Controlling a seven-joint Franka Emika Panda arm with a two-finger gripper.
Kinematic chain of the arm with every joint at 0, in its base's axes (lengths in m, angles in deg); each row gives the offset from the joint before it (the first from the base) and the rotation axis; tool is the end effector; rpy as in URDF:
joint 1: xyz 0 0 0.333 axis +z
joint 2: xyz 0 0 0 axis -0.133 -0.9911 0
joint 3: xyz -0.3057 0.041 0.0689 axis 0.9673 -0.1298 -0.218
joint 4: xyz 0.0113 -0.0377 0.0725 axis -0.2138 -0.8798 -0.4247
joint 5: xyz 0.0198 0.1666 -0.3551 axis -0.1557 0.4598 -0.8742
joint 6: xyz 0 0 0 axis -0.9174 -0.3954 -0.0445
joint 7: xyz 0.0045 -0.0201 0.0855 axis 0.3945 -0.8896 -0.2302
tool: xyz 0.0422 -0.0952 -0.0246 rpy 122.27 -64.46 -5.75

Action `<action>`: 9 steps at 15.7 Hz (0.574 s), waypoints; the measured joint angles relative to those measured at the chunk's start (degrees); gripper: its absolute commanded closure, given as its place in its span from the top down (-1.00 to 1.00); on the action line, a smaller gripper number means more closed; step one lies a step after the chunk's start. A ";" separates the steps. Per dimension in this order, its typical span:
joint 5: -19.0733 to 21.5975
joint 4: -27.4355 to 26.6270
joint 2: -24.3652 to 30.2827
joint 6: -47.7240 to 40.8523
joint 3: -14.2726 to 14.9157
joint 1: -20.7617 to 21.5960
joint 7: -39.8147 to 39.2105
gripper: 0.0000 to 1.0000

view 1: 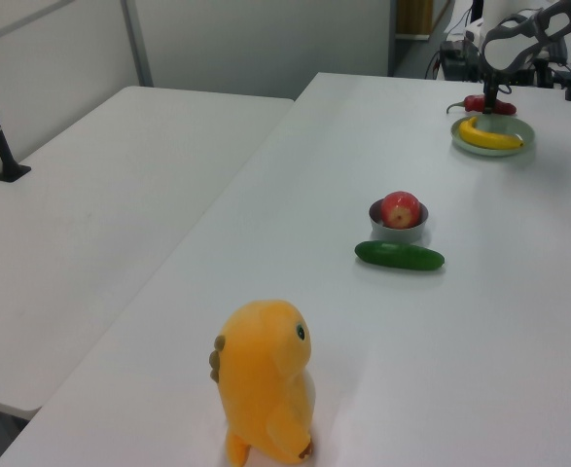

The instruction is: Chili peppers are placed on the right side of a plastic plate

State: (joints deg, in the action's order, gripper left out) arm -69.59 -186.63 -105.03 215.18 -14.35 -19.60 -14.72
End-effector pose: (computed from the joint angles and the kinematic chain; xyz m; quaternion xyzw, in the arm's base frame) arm 0.5517 -0.4204 0.3456 0.9764 0.1046 0.0216 0.1874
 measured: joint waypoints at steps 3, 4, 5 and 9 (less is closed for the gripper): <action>0.00 0.00 0.00 0.00 0.00 0.12 0.00 1.00; 0.00 0.03 0.00 0.00 0.00 0.18 0.01 1.00; 0.04 0.09 0.03 0.00 0.00 0.25 0.05 1.00; 0.78 0.64 1.46 -1.96 -0.02 1.59 1.53 1.00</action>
State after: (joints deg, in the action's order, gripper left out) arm -68.81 -185.98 -103.57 213.22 -14.37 -18.01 -13.19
